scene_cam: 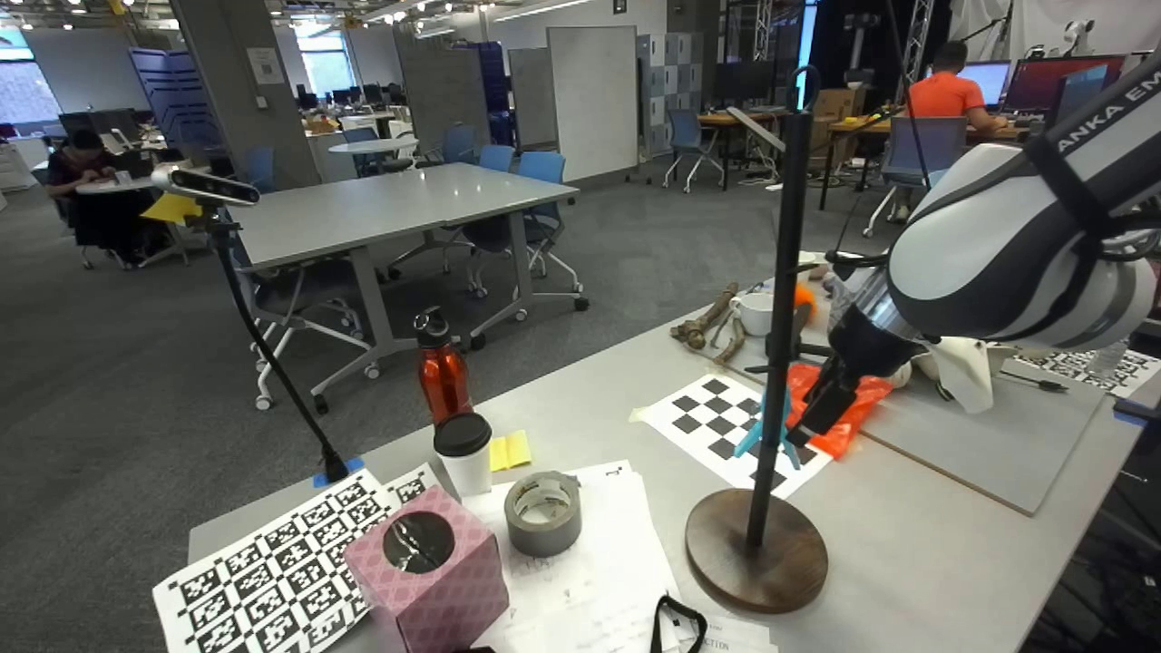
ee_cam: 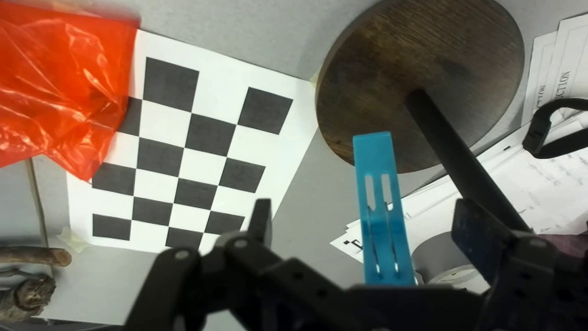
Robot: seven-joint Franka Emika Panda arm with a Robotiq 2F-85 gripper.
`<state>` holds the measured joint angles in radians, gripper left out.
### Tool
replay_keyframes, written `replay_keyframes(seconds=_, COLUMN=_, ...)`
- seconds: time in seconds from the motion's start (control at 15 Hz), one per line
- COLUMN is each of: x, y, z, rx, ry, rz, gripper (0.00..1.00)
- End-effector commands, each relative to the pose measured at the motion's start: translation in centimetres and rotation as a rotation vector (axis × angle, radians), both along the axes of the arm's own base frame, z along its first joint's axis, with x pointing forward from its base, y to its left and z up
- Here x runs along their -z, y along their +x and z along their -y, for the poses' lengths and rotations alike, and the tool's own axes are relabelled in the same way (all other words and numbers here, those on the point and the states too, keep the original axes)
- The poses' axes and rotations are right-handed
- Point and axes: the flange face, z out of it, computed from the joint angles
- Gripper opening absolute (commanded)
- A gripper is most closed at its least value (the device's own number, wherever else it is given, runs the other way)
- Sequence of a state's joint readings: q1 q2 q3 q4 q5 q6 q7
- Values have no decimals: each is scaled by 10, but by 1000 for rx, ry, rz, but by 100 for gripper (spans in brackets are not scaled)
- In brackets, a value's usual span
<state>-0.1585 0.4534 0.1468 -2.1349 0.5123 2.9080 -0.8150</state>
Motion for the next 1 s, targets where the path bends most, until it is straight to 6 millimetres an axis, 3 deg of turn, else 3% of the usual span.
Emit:
replay_keyframes(seconds=0.0, x=6, y=12, z=2, rx=-4, ry=30, rz=16, gripper=100)
replay_keyframes(seconds=0.6, x=12, y=25, z=13, rx=-33, ry=89, rz=25, gripper=100)
replay_keyframes(seconds=0.67, x=13, y=26, z=14, rx=-40, ry=97, rz=26, gripper=92)
replay_keyframes(seconds=0.73, x=15, y=26, z=15, rx=-44, ry=103, rz=27, gripper=72)
replay_keyframes(seconds=0.93, x=16, y=28, z=16, rx=-52, ry=114, rz=29, gripper=49)
